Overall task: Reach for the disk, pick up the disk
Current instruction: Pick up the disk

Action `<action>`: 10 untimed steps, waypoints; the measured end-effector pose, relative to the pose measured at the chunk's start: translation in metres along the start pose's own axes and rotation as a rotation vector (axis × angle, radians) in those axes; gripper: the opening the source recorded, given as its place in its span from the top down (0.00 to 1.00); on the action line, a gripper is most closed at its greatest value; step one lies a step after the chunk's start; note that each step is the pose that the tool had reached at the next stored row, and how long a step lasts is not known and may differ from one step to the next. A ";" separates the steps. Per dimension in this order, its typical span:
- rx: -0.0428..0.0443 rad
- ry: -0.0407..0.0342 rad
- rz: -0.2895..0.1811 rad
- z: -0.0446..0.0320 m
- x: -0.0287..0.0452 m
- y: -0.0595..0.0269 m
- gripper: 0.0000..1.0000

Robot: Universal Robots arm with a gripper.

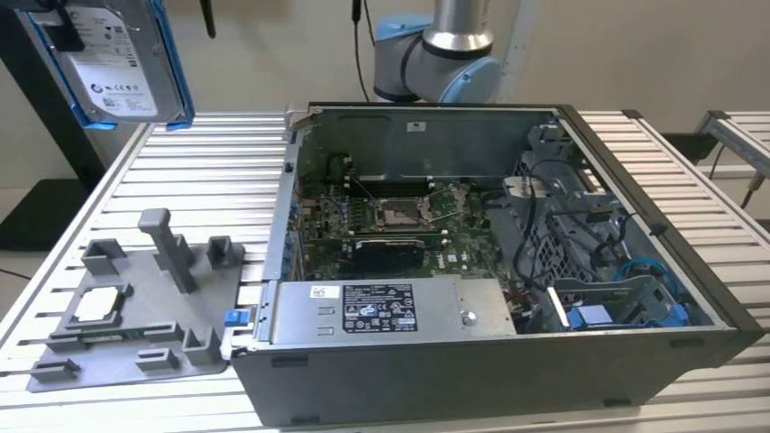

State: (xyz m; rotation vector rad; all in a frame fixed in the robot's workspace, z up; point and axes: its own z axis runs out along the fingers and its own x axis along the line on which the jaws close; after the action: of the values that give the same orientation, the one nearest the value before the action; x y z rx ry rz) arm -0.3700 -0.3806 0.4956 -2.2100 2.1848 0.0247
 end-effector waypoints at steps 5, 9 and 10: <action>0.0000 0.0000 0.000 0.0002 0.0002 -0.0145 1.00; 0.0000 0.0000 0.000 0.0003 0.0003 -0.0241 1.00; 0.0001 0.0000 0.000 0.0004 0.0003 -0.0267 1.00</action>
State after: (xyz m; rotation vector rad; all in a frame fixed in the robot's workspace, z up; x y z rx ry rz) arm -0.3432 -0.3806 0.4956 -2.2100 2.1847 0.0247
